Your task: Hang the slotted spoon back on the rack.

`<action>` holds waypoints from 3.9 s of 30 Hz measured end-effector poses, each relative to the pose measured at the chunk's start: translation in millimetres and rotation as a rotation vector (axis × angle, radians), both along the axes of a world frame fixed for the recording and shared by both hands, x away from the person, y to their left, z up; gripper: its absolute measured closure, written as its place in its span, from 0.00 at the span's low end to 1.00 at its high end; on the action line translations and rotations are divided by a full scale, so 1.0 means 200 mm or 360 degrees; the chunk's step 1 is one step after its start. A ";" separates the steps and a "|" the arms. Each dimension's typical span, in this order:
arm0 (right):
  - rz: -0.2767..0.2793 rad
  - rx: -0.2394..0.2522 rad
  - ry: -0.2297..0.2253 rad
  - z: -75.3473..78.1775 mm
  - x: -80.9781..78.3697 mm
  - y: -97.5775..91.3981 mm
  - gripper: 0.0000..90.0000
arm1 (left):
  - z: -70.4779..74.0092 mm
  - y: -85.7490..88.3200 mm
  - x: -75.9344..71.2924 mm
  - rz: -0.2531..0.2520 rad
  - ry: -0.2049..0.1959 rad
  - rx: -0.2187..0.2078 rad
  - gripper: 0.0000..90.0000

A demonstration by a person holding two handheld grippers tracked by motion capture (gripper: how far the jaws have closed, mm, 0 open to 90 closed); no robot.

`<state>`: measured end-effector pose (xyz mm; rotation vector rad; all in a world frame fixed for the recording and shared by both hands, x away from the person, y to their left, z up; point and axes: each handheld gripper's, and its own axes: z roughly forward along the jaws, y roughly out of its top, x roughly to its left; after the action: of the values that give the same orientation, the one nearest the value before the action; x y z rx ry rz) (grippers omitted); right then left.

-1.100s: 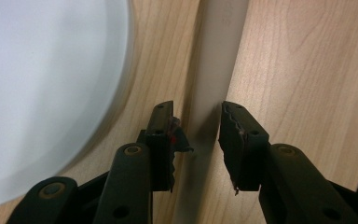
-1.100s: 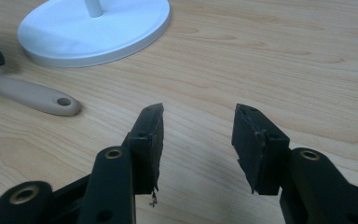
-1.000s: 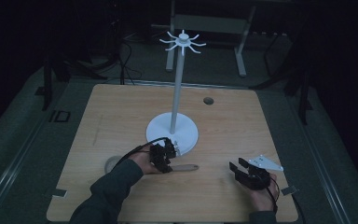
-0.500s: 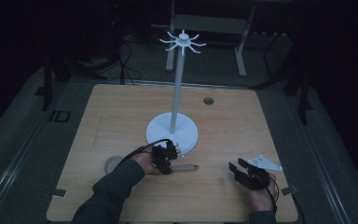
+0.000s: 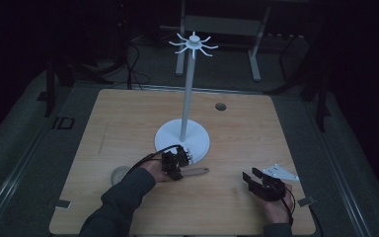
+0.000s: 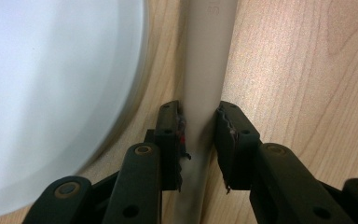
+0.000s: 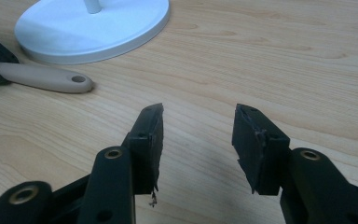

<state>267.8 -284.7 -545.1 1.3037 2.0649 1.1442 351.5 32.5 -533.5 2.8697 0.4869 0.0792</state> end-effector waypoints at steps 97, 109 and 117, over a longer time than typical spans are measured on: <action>-0.0018 -0.0011 0.0011 -0.02 0.01 -0.02 0.58 | 0.68 0.19 -0.15 0.0646 -0.1040 -0.0863 0.82; -0.0022 -0.0011 0.0015 -0.02 0.01 -0.02 0.58 | 0.74 0.17 -0.15 0.0658 -0.1095 -0.0935 0.82; -0.0027 -0.0012 0.0013 -0.03 0.01 -0.02 0.58 | 0.78 0.16 -0.15 0.0715 -0.1122 -0.0990 0.82</action>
<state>270.1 -288.4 -550.6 1.3219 2.0578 1.1246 322.1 65.3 -377.9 1.9126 0.8037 0.8152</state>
